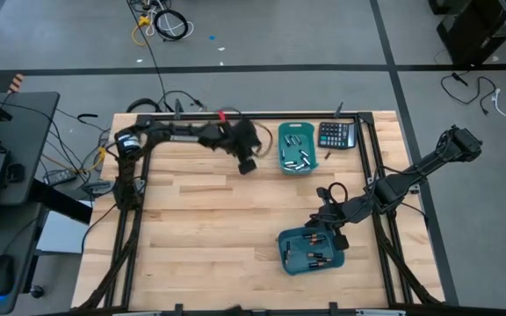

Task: Sort batteries
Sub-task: Put the black battery into the blue bin

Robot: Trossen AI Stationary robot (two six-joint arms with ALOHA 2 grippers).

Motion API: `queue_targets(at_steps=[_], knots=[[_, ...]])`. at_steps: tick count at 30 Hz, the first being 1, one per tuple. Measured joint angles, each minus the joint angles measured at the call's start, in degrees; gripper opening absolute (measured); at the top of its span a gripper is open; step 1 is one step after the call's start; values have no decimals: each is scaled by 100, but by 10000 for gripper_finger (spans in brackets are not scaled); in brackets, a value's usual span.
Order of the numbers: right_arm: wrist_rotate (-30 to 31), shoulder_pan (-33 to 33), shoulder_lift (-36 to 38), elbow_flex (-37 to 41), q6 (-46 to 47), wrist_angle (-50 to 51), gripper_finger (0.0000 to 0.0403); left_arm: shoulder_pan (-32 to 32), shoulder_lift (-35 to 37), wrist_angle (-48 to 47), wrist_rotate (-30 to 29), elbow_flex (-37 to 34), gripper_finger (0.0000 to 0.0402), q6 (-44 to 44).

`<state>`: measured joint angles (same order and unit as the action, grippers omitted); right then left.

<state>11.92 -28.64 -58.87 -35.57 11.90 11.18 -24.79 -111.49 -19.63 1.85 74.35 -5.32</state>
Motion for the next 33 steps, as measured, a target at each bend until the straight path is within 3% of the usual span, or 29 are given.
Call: queue_targets(at_steps=[8, 12, 16, 22, 33], knots=[[0, -4, 0, 0, -7, -3, 1, 1136, -347, 1942, -2009, 7, 20, 897], [-2, -76, 0, 0, 79, 7, 2, 1185, -532, 1985, -2616, -4, 20, 1699], [-2, -194, -2, 0, 138, 9, 1, 1121, -557, 2023, -2359, 0, 20, 2144], [5, -247, -3, 0, 129, 1, 2, 1038, -592, 2075, -1345, 0, 29, 2253], [35, -249, -7, 0, 97, 2, 2, 1256, -812, 2204, -861, -1, 103, 2187]])
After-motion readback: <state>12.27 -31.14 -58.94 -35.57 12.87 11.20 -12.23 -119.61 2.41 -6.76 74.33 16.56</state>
